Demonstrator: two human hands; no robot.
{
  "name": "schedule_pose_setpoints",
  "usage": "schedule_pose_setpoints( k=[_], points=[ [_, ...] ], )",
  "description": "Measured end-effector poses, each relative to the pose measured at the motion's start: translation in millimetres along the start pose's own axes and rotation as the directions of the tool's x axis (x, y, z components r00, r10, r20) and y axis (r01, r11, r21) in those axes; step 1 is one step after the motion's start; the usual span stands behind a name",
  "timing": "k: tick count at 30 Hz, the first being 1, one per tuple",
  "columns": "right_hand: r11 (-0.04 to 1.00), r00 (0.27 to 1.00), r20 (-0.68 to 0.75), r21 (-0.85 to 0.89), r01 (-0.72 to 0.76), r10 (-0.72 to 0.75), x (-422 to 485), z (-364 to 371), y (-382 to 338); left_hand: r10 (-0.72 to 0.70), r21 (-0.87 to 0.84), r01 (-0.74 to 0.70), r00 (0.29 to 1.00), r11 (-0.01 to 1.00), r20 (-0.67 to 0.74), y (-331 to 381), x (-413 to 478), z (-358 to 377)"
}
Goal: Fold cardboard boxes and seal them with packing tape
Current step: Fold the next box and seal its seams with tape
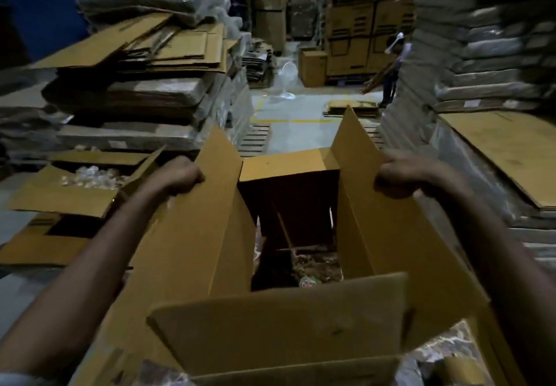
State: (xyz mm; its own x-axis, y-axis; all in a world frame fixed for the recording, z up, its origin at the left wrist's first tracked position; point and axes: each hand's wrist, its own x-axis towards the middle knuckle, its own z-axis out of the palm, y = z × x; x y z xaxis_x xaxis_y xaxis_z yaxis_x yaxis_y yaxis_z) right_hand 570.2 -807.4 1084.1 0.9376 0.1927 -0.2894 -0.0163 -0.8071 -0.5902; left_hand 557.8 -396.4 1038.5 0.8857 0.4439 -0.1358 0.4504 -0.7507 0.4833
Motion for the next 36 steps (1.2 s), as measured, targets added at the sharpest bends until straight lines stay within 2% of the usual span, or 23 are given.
schedule_pose_setpoints(
  k=[4, 9, 11, 14, 17, 19, 21, 23, 26, 29, 33, 36],
  points=[
    [1.000, 0.994, -0.110, 0.001, 0.007, -0.006, 20, 24, 15, 0.065, 0.180, -0.054, 0.996, 0.982, -0.056, -20, 5, 57],
    [0.988, 0.975, -0.219, -0.155, 0.002, -0.036, 23, 36, 25, 0.009, -0.036, -0.013, 0.996, 0.999, -0.094, -36, 1, 85],
    [0.983, 0.969, -0.243, -0.184, -0.003, -0.043, 24, 32, 28, 0.017, -0.049, -0.021, 0.996, 0.999, -0.090, -40, 5, 84],
    [0.996, 0.979, -0.195, -0.080, 0.036, -0.052, 23, 30, 26, 0.045, 0.065, -0.038, 0.992, 0.997, -0.118, -39, 16, 84],
    [0.994, 0.994, -0.104, 0.106, 0.025, -0.014, 26, 45, 15, 0.085, 0.223, -0.047, 0.982, 0.974, -0.168, -38, 16, 83],
    [0.985, 0.995, -0.097, 0.174, 0.022, -0.005, 33, 61, 9, 0.122, 0.288, -0.063, 0.974, 0.955, -0.191, -39, 12, 72],
    [0.991, 0.991, -0.132, 0.130, 0.023, -0.006, 41, 77, 8, 0.136, 0.306, -0.070, 0.970, 0.950, -0.201, -44, 18, 55],
    [1.000, 0.985, -0.172, 0.013, -0.009, 0.011, 46, 91, 10, 0.164, 0.328, -0.091, 0.965, 0.940, -0.203, -51, 30, 37],
    [0.992, 0.982, -0.177, -0.087, -0.088, 0.072, 50, 109, 22, 0.185, 0.319, -0.112, 0.960, 0.941, -0.210, -58, 44, 28],
    [0.974, 0.977, -0.186, -0.179, -0.141, 0.107, 51, 135, 37, 0.200, 0.280, -0.142, 0.961, 0.949, -0.191, -65, 52, 51],
    [0.984, 0.966, -0.217, -0.079, -0.162, 0.142, 52, 159, 49, 0.169, 0.220, -0.128, 0.969, 0.967, -0.178, -91, 57, 88],
    [0.984, 0.959, -0.243, -0.065, -0.164, 0.143, 53, 161, 56, 0.105, 0.113, -0.083, 0.974, 0.990, -0.200, -104, 66, 92]
  ],
)
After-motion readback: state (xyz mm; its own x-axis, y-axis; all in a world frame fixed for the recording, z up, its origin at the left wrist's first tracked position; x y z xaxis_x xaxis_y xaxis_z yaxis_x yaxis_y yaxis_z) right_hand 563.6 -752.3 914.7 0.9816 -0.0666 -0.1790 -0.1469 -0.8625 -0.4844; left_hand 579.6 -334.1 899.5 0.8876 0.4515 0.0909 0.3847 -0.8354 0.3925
